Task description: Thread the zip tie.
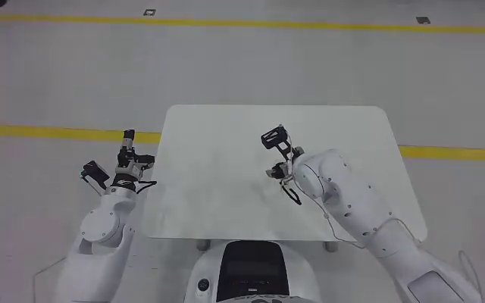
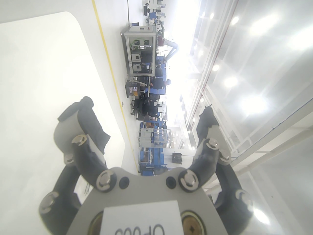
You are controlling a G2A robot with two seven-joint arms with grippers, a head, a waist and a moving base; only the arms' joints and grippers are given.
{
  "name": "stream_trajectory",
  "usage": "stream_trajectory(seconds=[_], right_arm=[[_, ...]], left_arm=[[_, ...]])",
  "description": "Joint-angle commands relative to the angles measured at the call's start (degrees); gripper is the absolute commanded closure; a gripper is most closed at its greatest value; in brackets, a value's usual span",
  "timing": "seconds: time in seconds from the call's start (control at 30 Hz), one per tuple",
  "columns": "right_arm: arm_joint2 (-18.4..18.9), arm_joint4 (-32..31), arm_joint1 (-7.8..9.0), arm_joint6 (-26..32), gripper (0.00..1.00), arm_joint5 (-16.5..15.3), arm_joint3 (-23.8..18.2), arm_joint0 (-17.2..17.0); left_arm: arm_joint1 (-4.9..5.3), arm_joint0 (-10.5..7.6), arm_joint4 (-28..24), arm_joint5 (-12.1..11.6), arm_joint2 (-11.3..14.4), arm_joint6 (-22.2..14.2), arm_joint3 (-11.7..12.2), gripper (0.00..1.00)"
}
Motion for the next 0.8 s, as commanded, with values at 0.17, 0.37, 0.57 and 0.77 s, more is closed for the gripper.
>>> stream_trajectory(seconds=[0.17,0.37,0.57,0.77], right_arm=[[-4.0,3.0,-2.29,6.2,0.00,0.7,5.6,6.3],[-9.3,9.6,-5.07,7.3,0.00,3.0,16.3,12.5],[-14.1,12.3,-6.79,7.3,0.00,5.0,24.3,16.5],[-14.1,12.3,-6.79,7.3,0.00,5.0,24.3,16.5]], left_arm=[[0.00,0.00,0.0,0.0,0.0,0.0,0.0,0.00],[0.00,0.00,0.0,0.0,0.0,0.0,0.0,0.00],[0.00,0.00,0.0,0.0,0.0,0.0,0.0,0.00],[0.00,0.00,0.0,0.0,0.0,0.0,0.0,0.00]])
